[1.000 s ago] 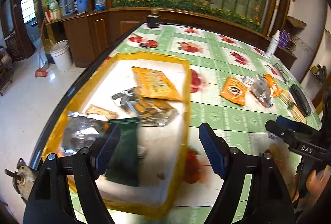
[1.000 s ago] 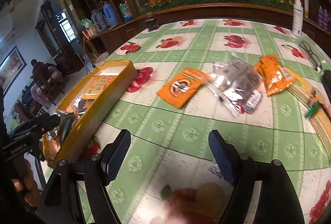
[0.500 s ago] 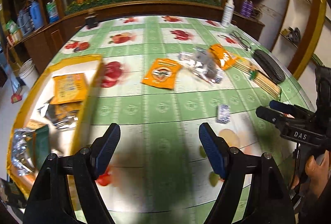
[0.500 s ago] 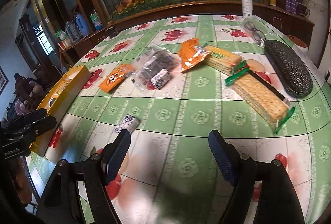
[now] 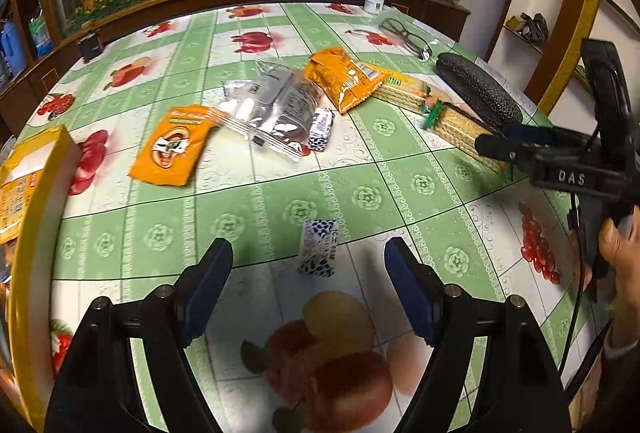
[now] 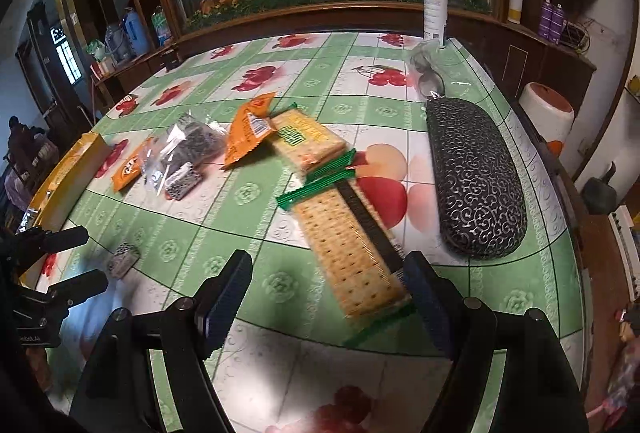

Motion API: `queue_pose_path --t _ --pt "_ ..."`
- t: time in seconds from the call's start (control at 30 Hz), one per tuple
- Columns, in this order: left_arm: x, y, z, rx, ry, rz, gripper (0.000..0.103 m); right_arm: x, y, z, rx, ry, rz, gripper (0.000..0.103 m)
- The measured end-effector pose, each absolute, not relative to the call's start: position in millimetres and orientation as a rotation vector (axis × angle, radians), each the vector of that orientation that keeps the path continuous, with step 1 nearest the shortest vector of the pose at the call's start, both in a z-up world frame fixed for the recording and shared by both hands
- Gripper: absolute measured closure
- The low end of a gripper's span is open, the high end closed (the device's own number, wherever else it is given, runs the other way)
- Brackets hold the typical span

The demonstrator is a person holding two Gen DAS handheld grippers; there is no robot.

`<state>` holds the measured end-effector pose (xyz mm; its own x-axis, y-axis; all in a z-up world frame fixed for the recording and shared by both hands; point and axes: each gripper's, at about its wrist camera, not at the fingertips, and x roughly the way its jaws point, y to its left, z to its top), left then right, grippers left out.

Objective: Organize snacks
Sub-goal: 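Grasp the small white-blue bar with the left tool while the right grasps the green-ended cracker pack, then carry the white-blue bar and cracker pack over the tray with both tools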

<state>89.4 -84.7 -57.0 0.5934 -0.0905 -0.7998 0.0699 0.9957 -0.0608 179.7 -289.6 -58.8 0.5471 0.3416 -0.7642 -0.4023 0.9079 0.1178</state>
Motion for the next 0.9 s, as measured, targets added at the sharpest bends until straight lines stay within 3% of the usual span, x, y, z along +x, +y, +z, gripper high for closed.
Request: queue_pose_path --t 0.3,0.37,0.4,0.47,0.5,0.57,0.63,0.7,0.9 --pt "107.2 -79.2 -73.9 -0.067 0.981 -0.119 0.025 202.3 -286.6 -81.1 -0.122 0.942 0.446 0.023" --pt "107.6 -78.2 -75.1 -0.062 0.972 -0.114 0.025 200.8 -285.4 -80.8 -0.131 0.943 0.437 0.031" --pt "107.2 -79.4 -75.1 -0.050 0.968 -0.112 0.025 199.1 -284.6 -80.2 -0.136 0.942 0.428 0.045" --pt "105.3 -84.0 -76.4 -0.015 0.968 -0.101 0.025 196.6 -283.4 -78.2 -0.135 0.946 0.420 0.053" --pt "103.3 -85.9 -77.4 0.003 0.963 -0.091 0.028 194.8 -282.4 -77.6 -0.127 0.949 0.420 0.054" --pt "100.5 -87.3 -77.6 0.033 0.950 -0.069 0.042 190.8 -280.3 -76.8 -0.109 0.950 0.428 0.054" --pt "99.6 -82.5 -75.0 0.019 0.942 -0.066 0.069 185.9 -278.4 -76.0 -0.078 0.950 0.449 0.054" --pt "100.6 -74.8 -73.3 0.001 0.946 -0.059 0.087 181.1 -277.0 -75.4 -0.047 0.949 0.464 0.054" --pt "93.6 -62.0 -71.7 -0.044 0.950 -0.076 0.087 164.7 -279.7 -67.6 0.094 0.941 0.528 0.055"
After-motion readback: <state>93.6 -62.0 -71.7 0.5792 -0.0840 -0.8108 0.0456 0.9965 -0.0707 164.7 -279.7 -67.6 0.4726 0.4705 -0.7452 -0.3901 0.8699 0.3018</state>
